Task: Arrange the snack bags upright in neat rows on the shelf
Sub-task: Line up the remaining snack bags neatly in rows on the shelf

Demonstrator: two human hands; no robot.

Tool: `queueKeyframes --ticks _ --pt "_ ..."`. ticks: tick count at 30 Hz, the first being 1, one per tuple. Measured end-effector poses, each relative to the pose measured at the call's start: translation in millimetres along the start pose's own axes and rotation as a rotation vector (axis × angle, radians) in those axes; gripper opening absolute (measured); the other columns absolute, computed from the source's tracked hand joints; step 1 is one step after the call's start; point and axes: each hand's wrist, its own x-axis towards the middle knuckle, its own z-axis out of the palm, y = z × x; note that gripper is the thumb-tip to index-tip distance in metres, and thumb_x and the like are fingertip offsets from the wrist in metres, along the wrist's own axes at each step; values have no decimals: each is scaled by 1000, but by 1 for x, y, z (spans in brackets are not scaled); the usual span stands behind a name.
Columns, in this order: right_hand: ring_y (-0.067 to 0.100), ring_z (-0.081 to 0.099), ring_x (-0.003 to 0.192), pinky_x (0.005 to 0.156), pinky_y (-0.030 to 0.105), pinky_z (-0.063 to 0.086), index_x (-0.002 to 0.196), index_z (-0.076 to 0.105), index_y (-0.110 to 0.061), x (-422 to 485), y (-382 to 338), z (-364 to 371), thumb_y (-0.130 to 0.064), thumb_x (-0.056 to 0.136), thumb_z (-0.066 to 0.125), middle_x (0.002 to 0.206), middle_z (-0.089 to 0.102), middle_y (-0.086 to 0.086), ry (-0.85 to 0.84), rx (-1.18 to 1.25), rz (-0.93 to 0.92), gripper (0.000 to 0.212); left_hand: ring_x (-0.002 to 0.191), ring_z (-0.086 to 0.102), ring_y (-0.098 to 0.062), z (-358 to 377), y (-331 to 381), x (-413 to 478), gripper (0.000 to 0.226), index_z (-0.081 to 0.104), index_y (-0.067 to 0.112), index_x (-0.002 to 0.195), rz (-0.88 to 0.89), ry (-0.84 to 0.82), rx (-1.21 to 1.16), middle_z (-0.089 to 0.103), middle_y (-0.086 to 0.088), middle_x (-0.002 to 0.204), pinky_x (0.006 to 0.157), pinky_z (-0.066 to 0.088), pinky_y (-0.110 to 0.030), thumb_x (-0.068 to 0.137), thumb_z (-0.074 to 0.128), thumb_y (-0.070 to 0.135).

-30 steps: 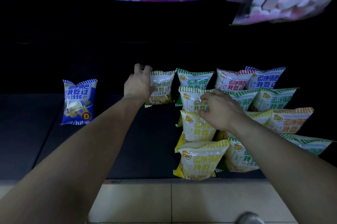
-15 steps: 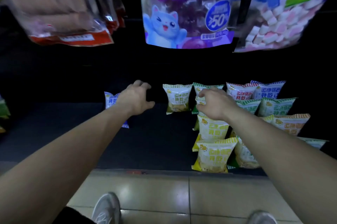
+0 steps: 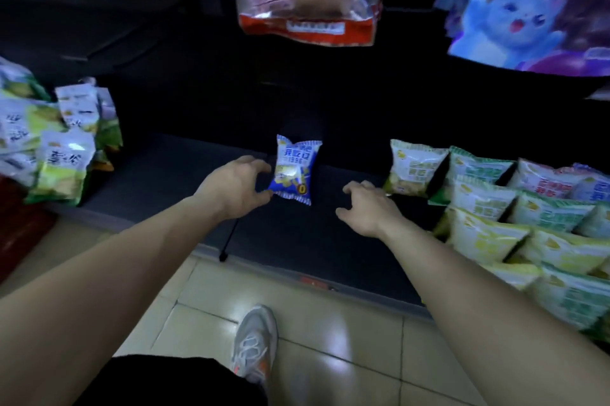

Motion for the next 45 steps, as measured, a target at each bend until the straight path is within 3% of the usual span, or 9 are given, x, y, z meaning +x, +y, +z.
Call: queueKeyframes --ticks 4,9,15,21,27,35,39,41,45 --pt "30 45 127 102 46 42 143 40 -19 56 -26 38 -45 91 59 142 44 8 -52 33 13 61 113 55 -21 13 -42 23 64 42 26 142 -72 -65 -10 43 0 142 92 47 -36 86 63 50" --pt "34 53 118 93 46 47 133 45 -12 135 -44 74 -52 93 56 133 51 14 14 148 72 57 117 53 -23 54 -87 50 62 41 26 142 -155 -92 -69 40 -1 146 94 45 -35 88 61 49" --pt "34 60 107 86 46 52 128 43 -8 198 -51 114 -66 89 52 124 58 13 53 296 249 71 115 51 -20 108 -122 58 63 46 25 138 -271 -68 -225 47 1 135 91 44 -31 84 64 52" --pt "22 61 92 62 31 46 120 48 -12 216 -43 131 -54 87 67 118 63 6 74 592 220 56 106 54 -15 116 -128 66 59 51 26 132 -310 2 -285 51 6 127 87 43 -27 81 67 52" --pt "22 59 110 89 35 47 119 51 -20 203 -33 135 -49 77 79 124 58 2 37 598 136 58 116 52 -19 116 -116 67 64 47 27 135 -288 -63 -224 48 4 131 94 39 -27 79 68 51" --pt "18 60 108 83 34 48 112 41 -25 136 -10 94 -43 76 80 119 60 -4 23 385 18 56 126 47 -20 82 -92 46 70 38 26 143 -196 -101 -164 40 3 141 97 41 -31 84 67 49" --pt "16 60 105 84 35 49 110 39 -29 73 11 45 -48 73 80 114 60 -9 -27 236 -86 58 123 50 -20 36 -59 34 85 36 24 145 -149 -5 -218 41 0 142 99 44 -35 75 73 54" --pt "13 60 101 81 35 50 108 37 -32 37 23 17 -50 73 79 110 58 -11 -48 169 -118 58 127 46 -18 14 -27 26 95 34 25 146 -54 3 -242 41 1 145 103 41 -34 68 76 59" --pt "14 59 110 88 38 49 120 37 -32 -31 44 -35 -50 72 80 122 59 -9 -29 109 -177 67 128 45 -11 -13 55 -2 106 34 28 146 163 -79 -241 44 7 144 105 39 -32 57 79 64"
